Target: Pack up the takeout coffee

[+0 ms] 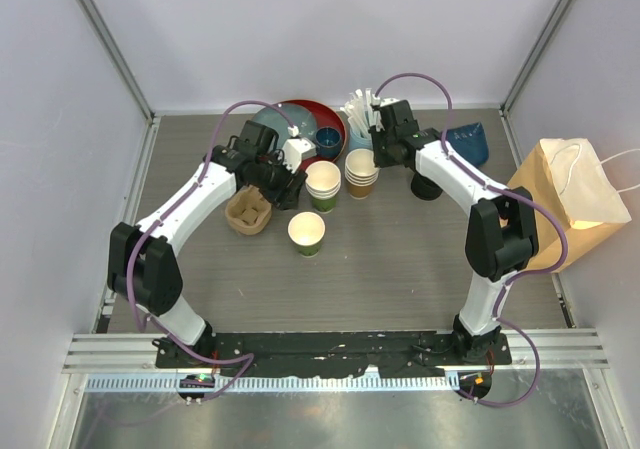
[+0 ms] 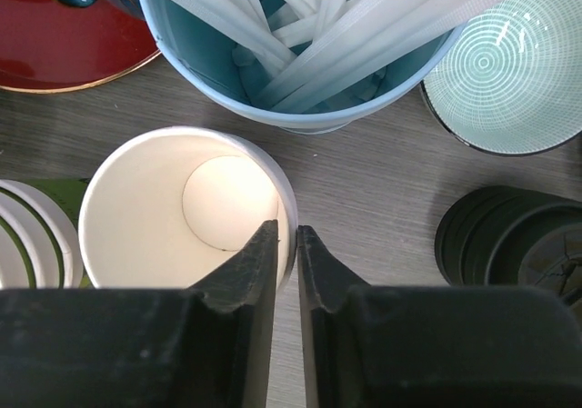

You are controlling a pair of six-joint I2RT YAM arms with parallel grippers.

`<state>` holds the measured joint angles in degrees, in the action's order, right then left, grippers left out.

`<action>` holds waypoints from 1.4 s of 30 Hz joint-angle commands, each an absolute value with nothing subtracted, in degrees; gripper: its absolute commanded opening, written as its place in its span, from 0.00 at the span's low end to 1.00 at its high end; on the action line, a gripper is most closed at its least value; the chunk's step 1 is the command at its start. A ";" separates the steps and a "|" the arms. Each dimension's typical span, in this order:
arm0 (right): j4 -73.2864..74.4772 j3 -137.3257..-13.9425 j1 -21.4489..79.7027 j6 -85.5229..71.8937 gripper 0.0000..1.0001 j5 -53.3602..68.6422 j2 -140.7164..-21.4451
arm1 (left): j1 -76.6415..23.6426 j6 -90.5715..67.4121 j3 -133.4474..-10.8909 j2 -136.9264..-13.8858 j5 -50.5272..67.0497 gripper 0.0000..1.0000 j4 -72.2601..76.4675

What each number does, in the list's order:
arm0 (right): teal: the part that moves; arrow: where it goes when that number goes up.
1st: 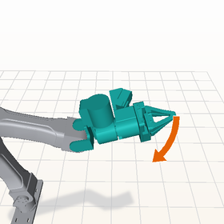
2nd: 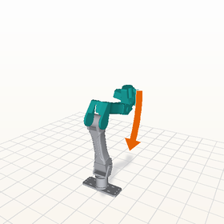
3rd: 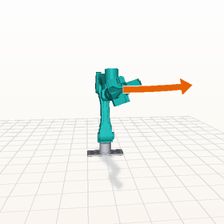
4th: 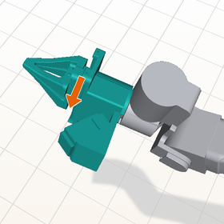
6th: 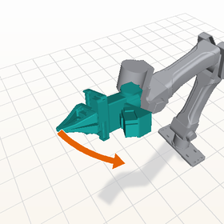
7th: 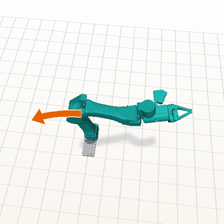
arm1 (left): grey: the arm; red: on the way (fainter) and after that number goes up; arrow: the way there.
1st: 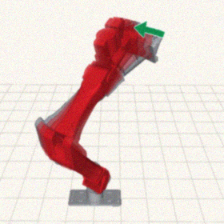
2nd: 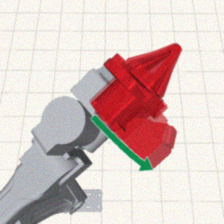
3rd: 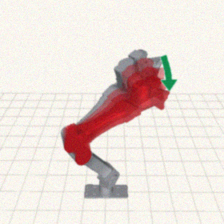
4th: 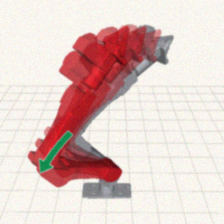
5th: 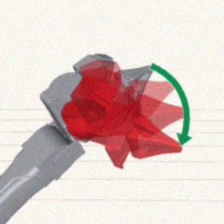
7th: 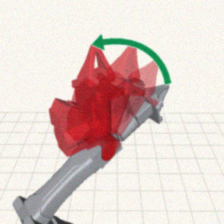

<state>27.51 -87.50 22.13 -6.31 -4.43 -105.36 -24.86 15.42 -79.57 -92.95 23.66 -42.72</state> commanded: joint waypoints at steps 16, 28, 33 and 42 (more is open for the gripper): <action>29.36 -90.70 23.38 -5.54 0.01 -7.12 -99.24 | -24.43 15.38 -82.97 -91.23 25.31 0.53 -44.03; 29.79 -91.93 22.76 -5.36 0.01 -1.86 -99.58 | -24.26 15.56 -83.50 -91.67 25.40 0.53 -44.82; 29.88 -90.09 21.80 -5.89 0.01 -0.79 -100.46 | -24.17 13.89 -84.98 -91.67 27.15 0.53 -44.04; 29.27 -84.47 20.22 -5.54 0.01 0.26 -96.42 | -25.84 0.26 -94.64 -96.41 31.02 0.37 -40.87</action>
<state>30.44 -86.02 20.58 -6.13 1.56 -101.34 -24.75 6.31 -89.84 -94.59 27.92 -43.42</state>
